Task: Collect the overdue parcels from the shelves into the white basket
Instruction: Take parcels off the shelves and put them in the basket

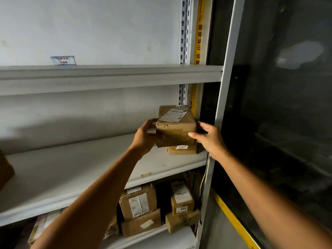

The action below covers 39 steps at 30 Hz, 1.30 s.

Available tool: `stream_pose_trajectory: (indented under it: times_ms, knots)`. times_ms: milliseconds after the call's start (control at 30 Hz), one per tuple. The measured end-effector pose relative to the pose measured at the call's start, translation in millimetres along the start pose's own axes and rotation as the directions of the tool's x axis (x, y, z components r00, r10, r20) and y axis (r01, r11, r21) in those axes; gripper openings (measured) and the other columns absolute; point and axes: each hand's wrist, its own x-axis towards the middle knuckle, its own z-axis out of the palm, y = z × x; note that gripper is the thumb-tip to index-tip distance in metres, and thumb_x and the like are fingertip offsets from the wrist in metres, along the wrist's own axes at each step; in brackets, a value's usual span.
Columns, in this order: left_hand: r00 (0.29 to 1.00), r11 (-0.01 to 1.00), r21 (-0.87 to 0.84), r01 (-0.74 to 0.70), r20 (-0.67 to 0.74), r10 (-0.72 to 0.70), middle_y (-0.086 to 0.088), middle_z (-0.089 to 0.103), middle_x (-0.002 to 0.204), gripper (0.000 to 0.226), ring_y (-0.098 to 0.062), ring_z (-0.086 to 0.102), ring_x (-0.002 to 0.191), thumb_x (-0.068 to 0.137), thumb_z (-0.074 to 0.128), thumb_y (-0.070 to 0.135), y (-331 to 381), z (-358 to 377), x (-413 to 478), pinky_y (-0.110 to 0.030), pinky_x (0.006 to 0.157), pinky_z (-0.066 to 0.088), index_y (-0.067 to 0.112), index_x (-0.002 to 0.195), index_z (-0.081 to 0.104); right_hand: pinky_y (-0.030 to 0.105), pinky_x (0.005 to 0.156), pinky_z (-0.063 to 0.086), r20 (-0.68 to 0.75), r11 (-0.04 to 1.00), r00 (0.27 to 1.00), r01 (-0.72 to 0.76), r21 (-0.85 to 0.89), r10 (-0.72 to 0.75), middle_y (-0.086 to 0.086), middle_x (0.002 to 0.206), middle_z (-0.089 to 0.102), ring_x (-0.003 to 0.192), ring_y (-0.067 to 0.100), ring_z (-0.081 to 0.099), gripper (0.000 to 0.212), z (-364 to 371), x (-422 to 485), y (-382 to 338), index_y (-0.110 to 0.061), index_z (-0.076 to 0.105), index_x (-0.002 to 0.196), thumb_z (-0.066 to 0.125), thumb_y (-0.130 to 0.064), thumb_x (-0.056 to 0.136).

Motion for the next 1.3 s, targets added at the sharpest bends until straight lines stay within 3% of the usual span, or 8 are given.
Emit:
stream_pose_trajectory:
  times_ms: [167,333,733,900,1000,1100,1200,1300]
  knots:
    - [0.999,1.000,0.009,-0.023,0.043,0.022,-0.002,0.061,0.126,0.074,-0.029,0.065,0.102,0.076,0.081,0.002,-11,14,39,-0.029,0.064,0.058,0.025,0.139,0.052,0.048,0.103,0.049,-0.054,0.999,0.998,-0.030,-0.030,0.028,0.007,0.143,0.051,0.129,0.022,0.050,0.067,1,33,16,-0.017,0.051,0.140,0.080,-0.014,0.079]
    - [0.995,1.000,0.005,-0.006,0.098,0.005,-0.002,0.059,0.126,0.072,-0.027,0.063,0.106,0.080,0.078,0.002,-23,21,70,-0.032,0.074,0.061,0.025,0.142,0.049,0.052,0.100,0.050,-0.084,0.999,0.996,-0.023,-0.030,0.020,0.010,0.147,0.047,0.133,0.026,0.046,0.069,6,60,33,-0.033,0.053,0.136,0.082,-0.013,0.077]
    - [0.994,1.000,0.018,-0.005,0.109,0.003,0.001,0.060,0.126,0.072,-0.026,0.066,0.104,0.080,0.080,0.007,-37,32,92,-0.028,0.069,0.060,0.028,0.141,0.049,0.051,0.099,0.051,-0.094,0.998,0.994,-0.052,-0.047,0.047,0.007,0.146,0.048,0.131,0.026,0.049,0.066,2,81,51,-0.038,0.054,0.131,0.082,-0.014,0.076]
    - [0.997,0.994,0.109,0.025,0.073,-0.033,-0.001,0.058,0.132,0.073,-0.027,0.061,0.112,0.082,0.078,0.010,-29,36,83,-0.045,0.085,0.060,0.029,0.145,0.045,0.052,0.099,0.050,-0.031,0.993,0.999,-0.039,-0.111,0.036,0.008,0.147,0.046,0.130,0.026,0.050,0.067,-1,80,54,-0.041,0.048,0.134,0.080,-0.020,0.079]
    - [0.997,0.984,0.177,0.028,0.061,-0.039,-0.004,0.056,0.136,0.070,-0.030,0.060,0.115,0.086,0.075,0.008,-21,36,73,-0.048,0.088,0.059,0.025,0.146,0.044,0.050,0.098,0.051,-0.025,0.984,0.998,-0.065,-0.163,0.062,0.007,0.146,0.046,0.129,0.027,0.051,0.068,0,74,51,-0.033,0.043,0.141,0.075,-0.016,0.084]
    - [0.997,0.968,0.246,0.043,0.044,-0.055,-0.007,0.059,0.131,0.066,-0.030,0.061,0.113,0.085,0.076,0.009,-12,33,56,-0.047,0.091,0.057,0.021,0.143,0.048,0.043,0.089,0.056,-0.076,0.955,0.996,-0.065,-0.290,0.045,0.006,0.128,0.060,0.108,0.020,0.062,0.049,0,65,50,-0.020,0.051,0.132,0.071,-0.019,0.088]
    - [0.997,0.902,0.430,0.038,0.047,-0.065,-0.006,0.061,0.129,0.054,-0.025,0.060,0.115,0.086,0.076,0.018,-10,23,33,-0.040,0.096,0.053,0.018,0.136,0.055,0.034,0.085,0.054,0.035,0.892,0.994,-0.075,-0.446,0.101,-0.002,0.108,0.065,0.097,0.016,0.062,0.032,-5,53,51,-0.018,0.061,0.116,0.072,-0.026,0.087]
    - [0.986,0.807,0.585,0.084,0.066,-0.150,-0.007,0.059,0.131,0.048,-0.023,0.058,0.116,0.091,0.071,0.026,-10,1,6,-0.030,0.094,0.048,0.018,0.136,0.055,0.038,0.087,0.053,0.259,0.784,0.949,0.021,-0.620,0.179,0.000,0.102,0.067,0.093,0.018,0.063,0.024,-5,36,43,-0.022,0.065,0.106,0.072,-0.032,0.085]
